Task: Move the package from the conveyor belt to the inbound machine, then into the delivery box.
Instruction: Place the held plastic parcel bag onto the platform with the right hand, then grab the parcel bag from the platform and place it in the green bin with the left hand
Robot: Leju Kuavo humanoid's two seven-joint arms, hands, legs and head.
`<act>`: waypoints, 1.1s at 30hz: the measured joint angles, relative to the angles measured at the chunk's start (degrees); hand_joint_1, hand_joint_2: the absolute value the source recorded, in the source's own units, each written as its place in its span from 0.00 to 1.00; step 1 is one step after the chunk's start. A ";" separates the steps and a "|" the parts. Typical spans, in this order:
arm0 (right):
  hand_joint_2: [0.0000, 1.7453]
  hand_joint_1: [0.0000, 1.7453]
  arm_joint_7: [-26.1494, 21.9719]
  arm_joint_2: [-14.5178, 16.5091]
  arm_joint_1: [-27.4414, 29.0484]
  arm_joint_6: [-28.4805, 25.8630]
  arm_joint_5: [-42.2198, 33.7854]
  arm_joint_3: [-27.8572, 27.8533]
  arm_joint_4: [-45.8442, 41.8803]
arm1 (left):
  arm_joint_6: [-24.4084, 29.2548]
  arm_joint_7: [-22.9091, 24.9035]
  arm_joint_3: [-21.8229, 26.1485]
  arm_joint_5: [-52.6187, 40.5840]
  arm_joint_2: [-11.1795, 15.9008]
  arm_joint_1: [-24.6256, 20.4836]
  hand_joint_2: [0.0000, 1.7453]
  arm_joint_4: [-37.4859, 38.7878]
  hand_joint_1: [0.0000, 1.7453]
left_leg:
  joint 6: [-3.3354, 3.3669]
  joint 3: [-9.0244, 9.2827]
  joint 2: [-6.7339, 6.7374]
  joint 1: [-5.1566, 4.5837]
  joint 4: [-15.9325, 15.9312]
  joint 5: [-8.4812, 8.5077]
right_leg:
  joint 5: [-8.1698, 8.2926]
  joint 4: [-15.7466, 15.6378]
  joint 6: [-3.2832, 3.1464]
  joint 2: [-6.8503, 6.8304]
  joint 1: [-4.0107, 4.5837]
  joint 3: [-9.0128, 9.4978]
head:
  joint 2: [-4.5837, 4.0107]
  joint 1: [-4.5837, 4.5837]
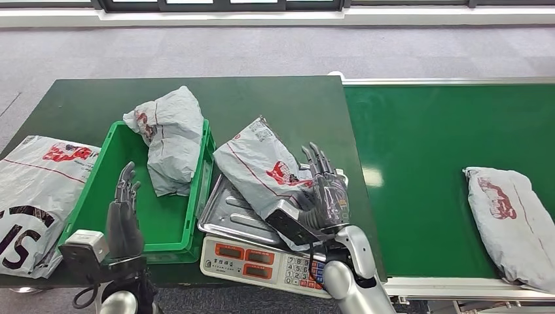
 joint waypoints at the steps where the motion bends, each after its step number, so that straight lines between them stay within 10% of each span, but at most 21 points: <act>1: 1.00 0.00 0.35 -0.13 0.64 0.34 -0.04 0.00 -1.35 | 0.57 0.18 0.00 -0.83 0.01 0.17 0.00 -0.26 0.00 | 0.00 0.00 0.00 0.00 0.00 0.00 | 0.00 0.00 0.00 0.00 0.00 -0.01 | 0.00 0.00; 15: 1.00 0.00 -5.62 -3.17 7.34 -3.96 -4.82 0.23 -16.16 | 4.11 2.97 -1.94 -10.92 0.53 -1.93 0.00 0.09 0.00 | 0.04 0.01 0.05 -0.01 0.01 -0.05 | 0.00 -0.01 0.00 -0.01 0.00 -0.01 | 0.00 0.00; 26: 1.00 0.00 -15.67 -4.18 7.62 -8.49 -14.55 0.61 -18.23 | -7.47 8.99 -9.48 -21.80 3.75 -18.68 0.00 21.25 0.00 | -0.01 0.03 0.03 -0.01 0.02 0.10 | 0.14 -0.01 -0.01 0.01 -0.01 0.00 | 0.00 0.00; 30: 1.00 0.00 -17.16 -4.39 7.60 -8.76 -16.05 0.98 -18.28 | -7.40 10.30 -12.39 -26.38 3.15 -26.13 1.00 31.25 0.00 | 0.02 -0.02 -0.01 -0.02 0.06 0.14 | 0.20 -0.01 0.00 0.01 -0.01 -0.07 | 0.00 -0.01; 33: 1.00 0.00 -17.81 -4.37 7.51 -8.16 -16.65 1.62 -18.34 | -6.44 10.79 -16.04 -30.28 1.80 -32.77 1.00 40.98 0.00 | 0.05 -0.07 -0.11 -0.02 0.07 0.20 | 0.21 -0.01 0.01 -0.10 -0.02 -0.03 | 0.00 -0.01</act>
